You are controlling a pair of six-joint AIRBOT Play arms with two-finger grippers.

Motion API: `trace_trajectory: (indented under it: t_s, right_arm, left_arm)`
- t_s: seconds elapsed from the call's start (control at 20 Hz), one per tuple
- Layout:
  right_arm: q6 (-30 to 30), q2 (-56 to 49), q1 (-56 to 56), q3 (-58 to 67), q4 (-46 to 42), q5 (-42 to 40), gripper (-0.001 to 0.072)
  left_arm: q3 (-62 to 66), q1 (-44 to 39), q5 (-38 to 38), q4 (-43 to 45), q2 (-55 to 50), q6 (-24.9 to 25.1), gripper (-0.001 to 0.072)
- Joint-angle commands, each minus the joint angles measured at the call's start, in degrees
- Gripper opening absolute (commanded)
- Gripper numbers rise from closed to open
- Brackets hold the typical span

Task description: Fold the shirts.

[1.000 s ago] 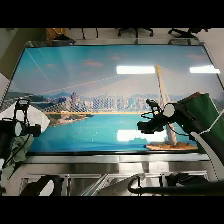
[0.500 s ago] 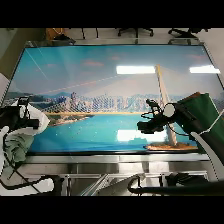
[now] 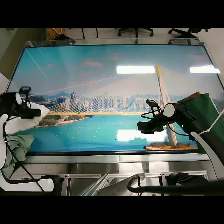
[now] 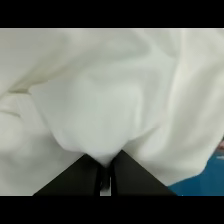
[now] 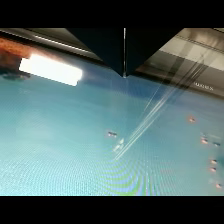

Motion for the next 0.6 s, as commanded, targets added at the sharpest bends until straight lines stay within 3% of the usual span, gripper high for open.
trace_trajectory:
  t_s: [0.0,0.2,0.55]
  right_arm:
    - [0.00,0.00,0.04,-0.02,0.02,0.00,0.0012]
    - [0.00,0.00,0.04,-0.02,0.00,-0.26,0.0012]
    - [0.00,0.00,0.04,-0.02,0.02,-0.46,0.0012]
  left_arm:
    - [11.08,-5.79,-4.61,-12.00,5.42,2.67,0.0010]
    - [15.93,-18.21,-7.43,-33.55,13.68,5.35,0.0010]
    - [1.27,-41.51,1.33,-36.04,15.63,1.53,0.0012]
